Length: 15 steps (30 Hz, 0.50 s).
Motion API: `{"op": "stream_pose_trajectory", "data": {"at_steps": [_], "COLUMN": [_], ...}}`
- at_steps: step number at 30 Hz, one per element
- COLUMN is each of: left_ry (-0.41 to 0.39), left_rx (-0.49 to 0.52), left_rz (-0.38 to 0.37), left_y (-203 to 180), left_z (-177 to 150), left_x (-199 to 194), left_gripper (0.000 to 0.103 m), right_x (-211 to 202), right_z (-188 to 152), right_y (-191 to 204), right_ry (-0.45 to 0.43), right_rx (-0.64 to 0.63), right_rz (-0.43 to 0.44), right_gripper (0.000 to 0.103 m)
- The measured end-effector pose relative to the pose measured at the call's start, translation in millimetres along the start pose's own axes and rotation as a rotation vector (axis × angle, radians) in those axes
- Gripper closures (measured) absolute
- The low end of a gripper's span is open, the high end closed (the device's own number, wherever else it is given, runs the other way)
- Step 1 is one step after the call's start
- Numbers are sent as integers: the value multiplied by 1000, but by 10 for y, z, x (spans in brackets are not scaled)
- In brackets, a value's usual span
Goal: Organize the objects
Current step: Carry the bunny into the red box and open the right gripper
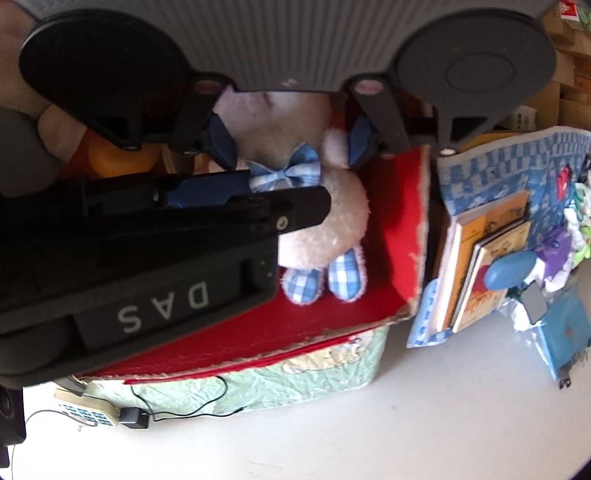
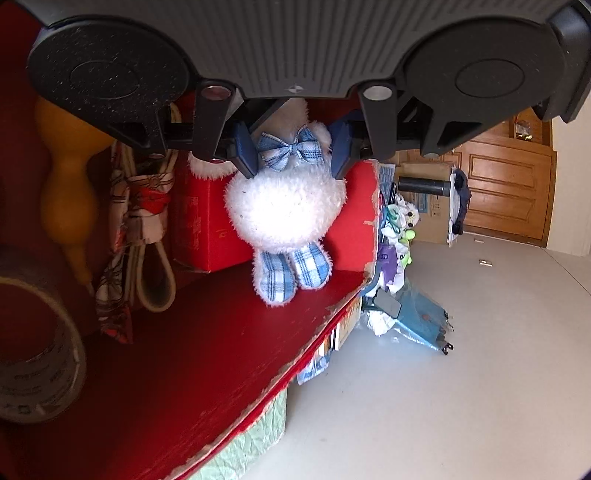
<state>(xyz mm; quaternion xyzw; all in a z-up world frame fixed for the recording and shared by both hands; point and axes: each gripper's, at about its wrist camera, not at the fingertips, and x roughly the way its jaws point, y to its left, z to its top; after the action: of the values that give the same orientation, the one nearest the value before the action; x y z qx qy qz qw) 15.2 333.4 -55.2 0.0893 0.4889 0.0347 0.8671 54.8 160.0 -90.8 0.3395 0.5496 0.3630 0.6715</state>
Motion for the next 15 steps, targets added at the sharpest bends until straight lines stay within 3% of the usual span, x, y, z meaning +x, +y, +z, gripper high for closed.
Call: {"op": "stream_pose_trajectory", "data": {"at_steps": [8,15], "left_ry": [10,30], "left_rx": [10,1], "left_rz": [52,77], "left_y": [-12,-56], "left_z": [-25,-37], "left_x": [8,51], "left_gripper": [37,34], "right_x": [31,-17], "right_z": [43,41], "right_y": [-3,50], "right_ry": [30,8], "right_rx": [-12,-39], "right_rz": [-11,-12], "right_gripper": [59,48]}}
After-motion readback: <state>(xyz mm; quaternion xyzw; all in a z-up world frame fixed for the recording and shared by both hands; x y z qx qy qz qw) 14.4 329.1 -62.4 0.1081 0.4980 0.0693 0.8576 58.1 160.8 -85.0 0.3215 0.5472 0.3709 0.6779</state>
